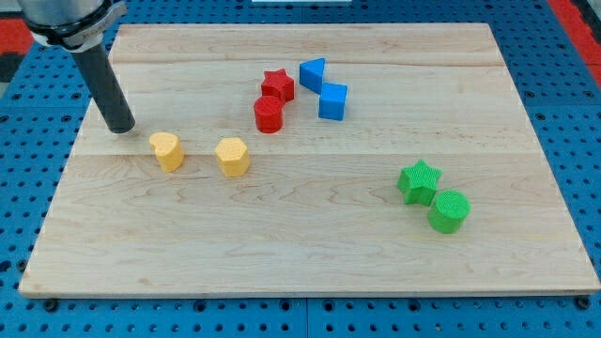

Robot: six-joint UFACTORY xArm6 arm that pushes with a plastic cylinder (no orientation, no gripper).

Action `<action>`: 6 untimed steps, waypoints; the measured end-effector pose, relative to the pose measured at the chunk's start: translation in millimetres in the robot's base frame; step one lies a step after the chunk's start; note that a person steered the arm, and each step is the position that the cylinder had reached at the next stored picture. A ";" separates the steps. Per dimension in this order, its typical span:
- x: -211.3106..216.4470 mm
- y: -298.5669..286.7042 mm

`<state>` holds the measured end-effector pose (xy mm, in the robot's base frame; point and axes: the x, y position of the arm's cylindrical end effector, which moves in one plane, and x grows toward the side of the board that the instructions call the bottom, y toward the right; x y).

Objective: Slide the yellow heart closer to the yellow hexagon

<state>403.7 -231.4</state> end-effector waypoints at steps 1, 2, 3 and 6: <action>10.0 8.9; 18.8 33.5; 30.9 47.9; 49.3 129.6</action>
